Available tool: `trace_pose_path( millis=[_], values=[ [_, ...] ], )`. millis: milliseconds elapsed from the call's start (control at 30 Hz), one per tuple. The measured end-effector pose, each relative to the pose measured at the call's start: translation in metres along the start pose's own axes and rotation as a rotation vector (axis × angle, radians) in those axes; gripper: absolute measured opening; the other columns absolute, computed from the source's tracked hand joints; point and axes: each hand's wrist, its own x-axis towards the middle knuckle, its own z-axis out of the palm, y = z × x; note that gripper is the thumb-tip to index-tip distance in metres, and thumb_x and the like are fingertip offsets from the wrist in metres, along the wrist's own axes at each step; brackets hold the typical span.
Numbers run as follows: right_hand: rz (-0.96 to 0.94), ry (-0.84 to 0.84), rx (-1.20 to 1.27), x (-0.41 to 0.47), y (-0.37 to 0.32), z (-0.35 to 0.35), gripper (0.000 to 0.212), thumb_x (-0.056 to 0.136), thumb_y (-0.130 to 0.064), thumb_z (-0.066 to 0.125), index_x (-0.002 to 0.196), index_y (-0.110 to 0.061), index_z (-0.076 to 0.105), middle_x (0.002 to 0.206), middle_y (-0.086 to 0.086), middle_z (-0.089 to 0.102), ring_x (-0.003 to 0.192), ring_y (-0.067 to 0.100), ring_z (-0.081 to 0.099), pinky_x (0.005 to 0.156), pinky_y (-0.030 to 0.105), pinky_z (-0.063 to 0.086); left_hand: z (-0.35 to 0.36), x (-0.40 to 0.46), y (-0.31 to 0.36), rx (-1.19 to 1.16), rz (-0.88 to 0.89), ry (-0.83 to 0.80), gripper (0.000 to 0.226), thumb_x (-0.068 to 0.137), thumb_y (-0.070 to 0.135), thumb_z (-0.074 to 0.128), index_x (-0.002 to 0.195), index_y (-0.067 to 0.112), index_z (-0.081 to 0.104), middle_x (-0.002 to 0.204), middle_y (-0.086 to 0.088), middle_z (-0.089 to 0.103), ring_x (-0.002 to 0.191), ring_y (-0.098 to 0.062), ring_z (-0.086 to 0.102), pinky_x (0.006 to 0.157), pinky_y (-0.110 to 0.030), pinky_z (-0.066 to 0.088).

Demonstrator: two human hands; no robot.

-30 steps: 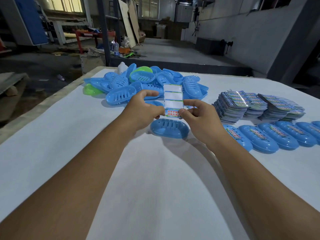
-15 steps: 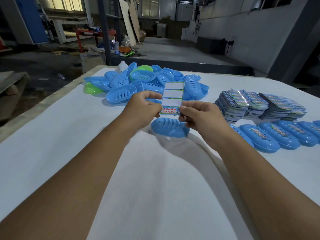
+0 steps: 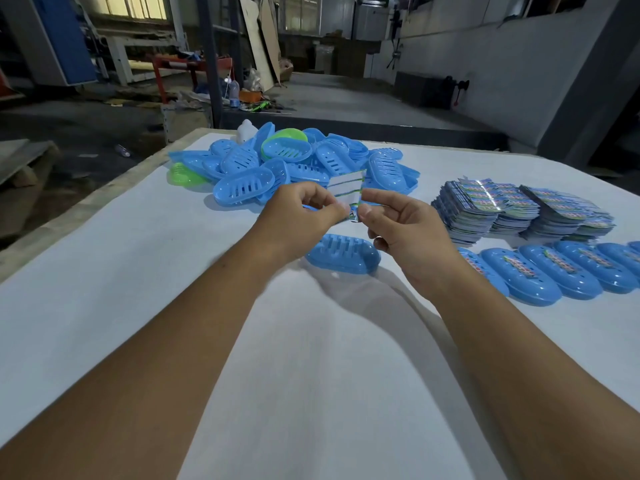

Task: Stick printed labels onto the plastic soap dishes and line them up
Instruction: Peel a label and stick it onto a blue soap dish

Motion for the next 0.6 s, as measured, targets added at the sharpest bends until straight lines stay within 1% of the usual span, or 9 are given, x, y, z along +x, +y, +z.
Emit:
trace_pose_path(
  millis=[33,67,133,167,233,267,367,467,600],
  values=[
    [-0.005,0.006,-0.006,0.0001,0.0001,-0.0001,0.018,0.094,-0.015,0.070,0.110,-0.023,0.071,0.064,-0.013,0.067,0.057,0.004,0.052,0.060,0.019,0.043,0.0003,-0.0006,-0.0006,0.034,0.015,0.012,0.017,0.080,0.042,0.078,0.074,0.028,0.071,0.076,0.009,0.068,0.073,-0.009,0.063,0.072,-0.024,0.050],
    [-0.008,0.011,-0.009,0.0003,0.0003,0.0000,0.019,0.094,-0.016,0.070,0.112,-0.022,0.071,0.064,-0.013,0.066,0.057,0.003,0.051,0.061,0.020,0.043,0.0001,-0.0010,-0.0010,0.075,0.029,0.036,0.019,0.079,0.046,0.078,0.073,0.030,0.071,0.077,0.010,0.064,0.073,-0.007,0.058,0.071,-0.025,0.047],
    [-0.016,0.015,-0.008,0.0003,0.0007,0.0007,0.022,0.094,-0.015,0.070,0.116,-0.019,0.070,0.064,-0.013,0.067,0.055,0.001,0.051,0.061,0.020,0.042,-0.0014,-0.0015,0.0001,0.117,0.047,0.058,0.019,0.079,0.049,0.078,0.072,0.032,0.072,0.077,0.012,0.057,0.071,-0.003,0.051,0.069,-0.025,0.042],
    [-0.025,0.016,0.000,0.0001,0.0006,0.0012,0.024,0.094,-0.014,0.070,0.118,-0.017,0.069,0.064,-0.013,0.068,0.054,0.000,0.053,0.061,0.018,0.043,-0.0017,-0.0017,0.0009,0.103,0.054,0.032,0.021,0.080,0.049,0.077,0.074,0.030,0.074,0.074,0.011,0.058,0.068,-0.004,0.051,0.068,-0.025,0.042],
    [-0.046,0.022,0.023,-0.0004,0.0005,0.0019,0.024,0.095,-0.011,0.069,0.119,-0.012,0.068,0.067,-0.011,0.072,0.054,-0.001,0.059,0.059,0.011,0.044,-0.0014,-0.0042,0.0043,0.039,0.059,-0.046,0.025,0.081,0.049,0.077,0.077,0.024,0.076,0.068,0.009,0.067,0.063,-0.004,0.056,0.067,-0.025,0.047],
    [-0.056,0.028,0.022,-0.0006,0.0005,0.0020,0.024,0.095,-0.010,0.068,0.120,-0.011,0.067,0.068,-0.010,0.073,0.054,-0.002,0.060,0.059,0.009,0.045,-0.0010,-0.0054,0.0059,0.018,0.055,-0.072,0.028,0.080,0.050,0.078,0.078,0.022,0.077,0.069,0.008,0.071,0.063,-0.005,0.061,0.068,-0.026,0.051],
    [-0.075,0.041,-0.014,-0.0008,0.0010,0.0015,0.026,0.095,-0.011,0.069,0.121,-0.010,0.067,0.068,-0.010,0.074,0.056,-0.003,0.062,0.059,0.007,0.045,-0.0003,-0.0064,0.0066,0.016,0.038,-0.083,0.029,0.077,0.051,0.080,0.079,0.022,0.078,0.074,0.005,0.075,0.069,-0.009,0.068,0.078,-0.034,0.060],
    [-0.081,0.037,-0.028,-0.0010,0.0019,0.0018,0.027,0.094,-0.011,0.070,0.121,-0.011,0.066,0.072,-0.009,0.076,0.060,-0.003,0.064,0.059,0.007,0.046,0.0000,-0.0066,0.0066,0.014,0.019,-0.082,0.025,0.078,0.046,0.079,0.077,0.021,0.078,0.072,0.004,0.075,0.068,-0.012,0.071,0.083,-0.042,0.060],
    [-0.097,0.043,-0.062,0.0001,0.0037,0.0027,0.025,0.093,-0.010,0.071,0.116,-0.016,0.067,0.073,-0.006,0.077,0.068,-0.001,0.068,0.062,0.009,0.048,0.0009,-0.0067,0.0066,0.001,-0.014,-0.067,0.016,0.081,0.033,0.075,0.072,0.020,0.076,0.070,0.006,0.074,0.066,-0.012,0.071,0.084,-0.042,0.060]
  ],
)
